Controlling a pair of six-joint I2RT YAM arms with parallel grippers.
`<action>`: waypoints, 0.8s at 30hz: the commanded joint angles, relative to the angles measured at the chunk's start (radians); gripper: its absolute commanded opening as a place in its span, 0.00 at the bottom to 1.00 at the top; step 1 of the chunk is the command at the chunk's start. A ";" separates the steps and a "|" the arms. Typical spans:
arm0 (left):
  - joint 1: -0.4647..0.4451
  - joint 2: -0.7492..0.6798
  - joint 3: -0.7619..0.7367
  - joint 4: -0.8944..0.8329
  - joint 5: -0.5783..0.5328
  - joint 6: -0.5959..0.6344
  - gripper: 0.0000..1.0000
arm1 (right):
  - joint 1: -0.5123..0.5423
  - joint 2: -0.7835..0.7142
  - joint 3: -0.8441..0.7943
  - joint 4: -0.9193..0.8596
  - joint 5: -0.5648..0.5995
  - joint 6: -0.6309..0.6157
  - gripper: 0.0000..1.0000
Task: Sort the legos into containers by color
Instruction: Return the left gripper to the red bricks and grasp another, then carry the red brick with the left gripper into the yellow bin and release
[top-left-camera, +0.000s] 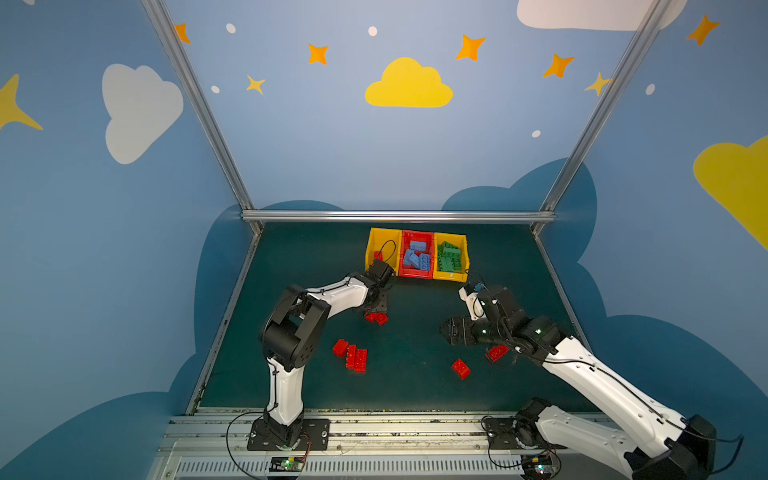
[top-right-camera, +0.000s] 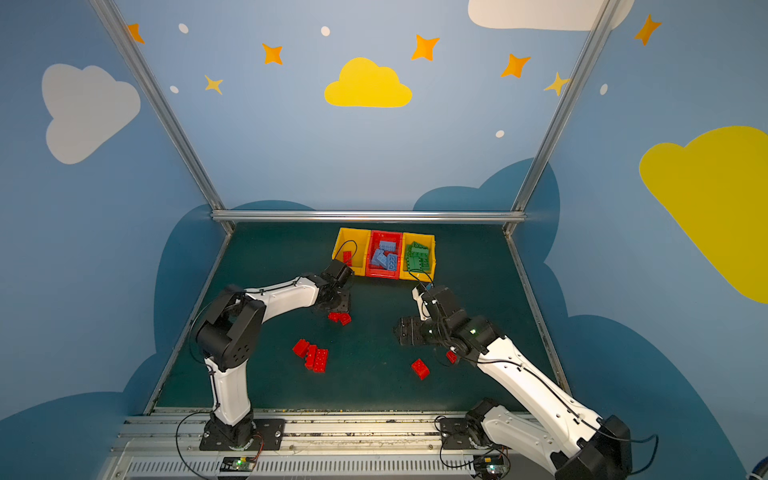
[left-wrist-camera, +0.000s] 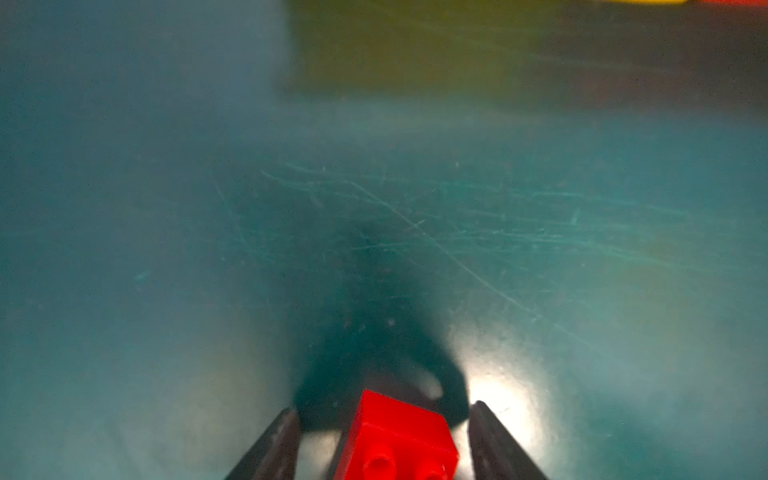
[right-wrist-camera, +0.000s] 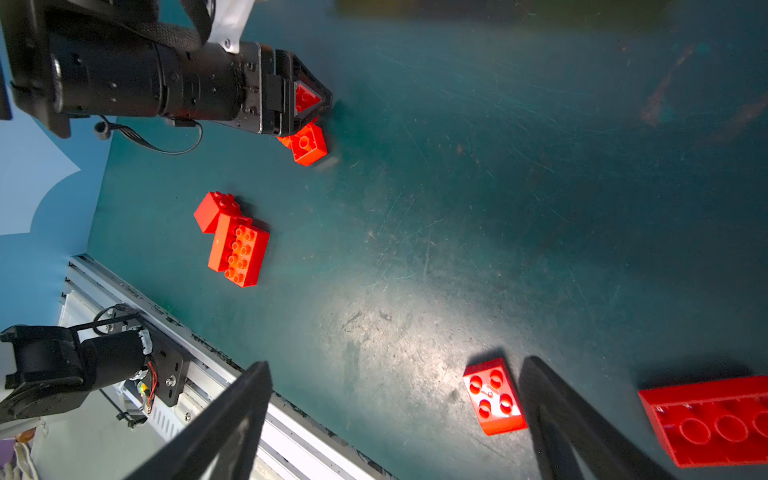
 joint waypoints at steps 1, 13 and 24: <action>0.000 0.000 -0.011 -0.052 -0.029 -0.011 0.58 | -0.002 -0.016 -0.007 0.015 0.012 0.001 0.91; 0.000 -0.050 -0.095 -0.056 -0.039 -0.048 0.29 | -0.004 -0.002 -0.001 0.031 -0.001 0.004 0.91; 0.021 0.028 0.222 -0.233 -0.104 0.002 0.18 | -0.027 0.039 0.011 0.078 -0.012 -0.001 0.91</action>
